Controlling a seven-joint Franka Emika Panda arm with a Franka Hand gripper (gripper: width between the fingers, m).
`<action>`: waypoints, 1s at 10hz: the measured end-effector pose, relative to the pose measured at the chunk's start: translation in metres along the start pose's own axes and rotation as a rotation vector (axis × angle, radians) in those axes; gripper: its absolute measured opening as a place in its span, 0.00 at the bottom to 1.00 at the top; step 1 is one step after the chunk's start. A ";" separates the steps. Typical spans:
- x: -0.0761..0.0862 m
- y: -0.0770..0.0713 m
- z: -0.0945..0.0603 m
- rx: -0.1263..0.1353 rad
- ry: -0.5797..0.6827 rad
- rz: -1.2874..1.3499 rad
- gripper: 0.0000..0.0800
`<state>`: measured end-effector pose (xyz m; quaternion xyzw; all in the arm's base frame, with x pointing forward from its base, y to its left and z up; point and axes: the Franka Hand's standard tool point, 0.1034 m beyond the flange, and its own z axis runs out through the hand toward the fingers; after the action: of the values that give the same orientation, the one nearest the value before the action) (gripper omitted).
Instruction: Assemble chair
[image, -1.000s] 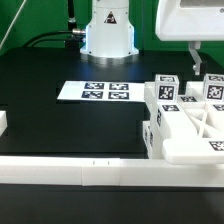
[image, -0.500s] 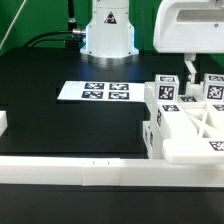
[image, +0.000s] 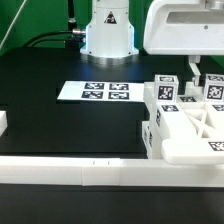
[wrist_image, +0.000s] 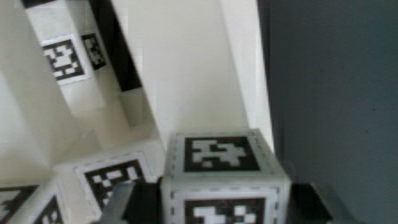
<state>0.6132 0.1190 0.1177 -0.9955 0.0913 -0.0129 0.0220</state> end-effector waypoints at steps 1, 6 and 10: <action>0.000 0.000 0.000 0.000 0.000 0.000 0.36; -0.003 -0.003 0.000 0.010 -0.005 0.230 0.36; -0.003 -0.006 0.000 0.019 0.006 0.595 0.36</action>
Offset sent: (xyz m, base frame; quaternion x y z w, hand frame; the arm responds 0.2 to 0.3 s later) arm 0.0000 0.0000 0.0000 0.0000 0.0000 0.0000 1.0000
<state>0.6114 0.1252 0.1183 -0.9248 0.3788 -0.0097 0.0340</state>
